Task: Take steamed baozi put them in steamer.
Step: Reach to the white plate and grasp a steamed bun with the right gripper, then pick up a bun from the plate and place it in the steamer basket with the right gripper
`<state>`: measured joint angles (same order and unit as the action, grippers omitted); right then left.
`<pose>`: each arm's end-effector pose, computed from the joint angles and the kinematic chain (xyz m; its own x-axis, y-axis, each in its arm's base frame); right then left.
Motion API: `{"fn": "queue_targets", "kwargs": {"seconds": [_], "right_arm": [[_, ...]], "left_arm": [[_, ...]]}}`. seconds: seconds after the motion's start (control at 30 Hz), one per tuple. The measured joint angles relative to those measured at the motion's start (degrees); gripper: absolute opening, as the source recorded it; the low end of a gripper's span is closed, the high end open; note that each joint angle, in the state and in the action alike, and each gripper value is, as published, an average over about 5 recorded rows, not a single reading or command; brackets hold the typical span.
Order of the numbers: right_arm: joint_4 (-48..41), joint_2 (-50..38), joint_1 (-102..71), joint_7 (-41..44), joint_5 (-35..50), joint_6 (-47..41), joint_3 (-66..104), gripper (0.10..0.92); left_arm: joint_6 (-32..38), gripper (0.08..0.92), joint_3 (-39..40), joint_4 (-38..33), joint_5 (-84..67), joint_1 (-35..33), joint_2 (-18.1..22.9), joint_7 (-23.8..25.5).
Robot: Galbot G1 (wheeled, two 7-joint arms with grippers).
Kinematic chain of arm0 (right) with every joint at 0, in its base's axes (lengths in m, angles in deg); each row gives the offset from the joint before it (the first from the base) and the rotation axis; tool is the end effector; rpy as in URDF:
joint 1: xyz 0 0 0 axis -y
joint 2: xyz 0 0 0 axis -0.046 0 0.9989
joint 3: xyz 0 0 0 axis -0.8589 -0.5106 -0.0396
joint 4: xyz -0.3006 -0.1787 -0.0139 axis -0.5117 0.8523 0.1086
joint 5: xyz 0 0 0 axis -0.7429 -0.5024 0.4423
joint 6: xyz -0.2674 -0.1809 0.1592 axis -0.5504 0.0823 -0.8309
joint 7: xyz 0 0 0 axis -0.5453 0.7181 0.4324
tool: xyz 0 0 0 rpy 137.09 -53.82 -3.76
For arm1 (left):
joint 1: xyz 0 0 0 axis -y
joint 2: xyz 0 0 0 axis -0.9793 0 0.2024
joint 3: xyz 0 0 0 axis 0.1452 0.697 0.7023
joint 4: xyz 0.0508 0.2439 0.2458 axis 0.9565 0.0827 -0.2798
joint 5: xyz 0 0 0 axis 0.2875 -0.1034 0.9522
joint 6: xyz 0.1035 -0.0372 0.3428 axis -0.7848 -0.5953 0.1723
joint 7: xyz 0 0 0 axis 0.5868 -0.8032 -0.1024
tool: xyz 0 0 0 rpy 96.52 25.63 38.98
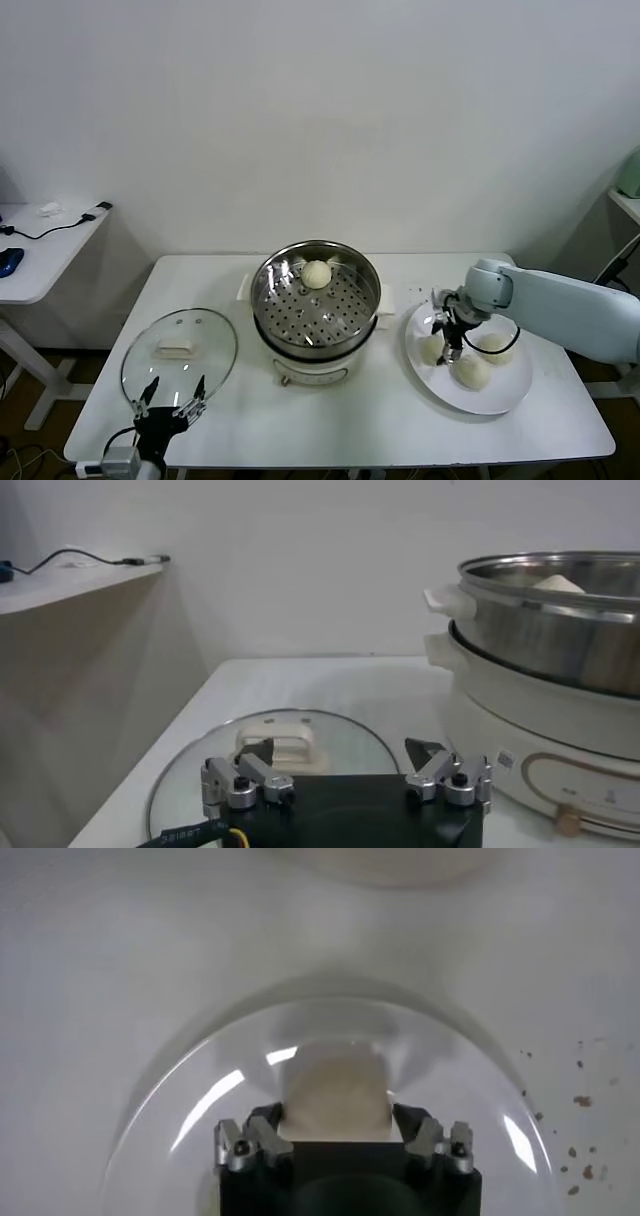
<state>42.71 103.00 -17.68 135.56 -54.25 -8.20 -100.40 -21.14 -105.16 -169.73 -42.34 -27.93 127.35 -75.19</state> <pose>0.5093 -0.1118 -0.2460 -0.0807 -0.1033 0.9914 -0.9956 0.0562 -0.0752 0.1341 0.0716 -0.3244 -0.9276 -0.0762 0.3658 -0.0675 0.9971 0.0365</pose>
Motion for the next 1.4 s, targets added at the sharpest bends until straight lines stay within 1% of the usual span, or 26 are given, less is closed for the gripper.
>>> {"fn": "queue_targets", "kwargs": {"seconds": [0.13,0.4,0.63,0.83,1.1,1.4], "right_arm": [[0.1,-0.1,0.6,0.9,-1.0,0.5,0.0,0.683],[1.4,0.8,7.8,4.2,0.3,2.4,-3.2,0.679],[1.8,3.6,22.7,9.0,6.4,4.7,-10.0,0.679],[2.9,8.4,33.8,10.6,15.1,4.6,-12.7,0.679],[5.3,18.3,39.1,7.4,25.8,0.9,-13.4,0.679],[4.7,28.8,35.0,0.5,30.9,-4.1,-13.1,0.679]], "left_arm": [[-0.2,0.823,0.0,-0.2,0.0,0.0,0.0,0.0],[-0.8,0.823,0.3,-0.6,0.0,0.0,0.0,-0.1],[-1.3,0.823,0.6,-1.3,0.0,0.1,-0.3,-0.1],[-1.6,0.823,1.2,-2.0,0.1,0.3,-0.5,-0.2],[-1.7,0.823,2.1,-2.8,0.6,0.3,-0.3,-0.1],[-1.7,0.823,2.0,-3.4,0.7,0.0,0.1,-0.1]]}}
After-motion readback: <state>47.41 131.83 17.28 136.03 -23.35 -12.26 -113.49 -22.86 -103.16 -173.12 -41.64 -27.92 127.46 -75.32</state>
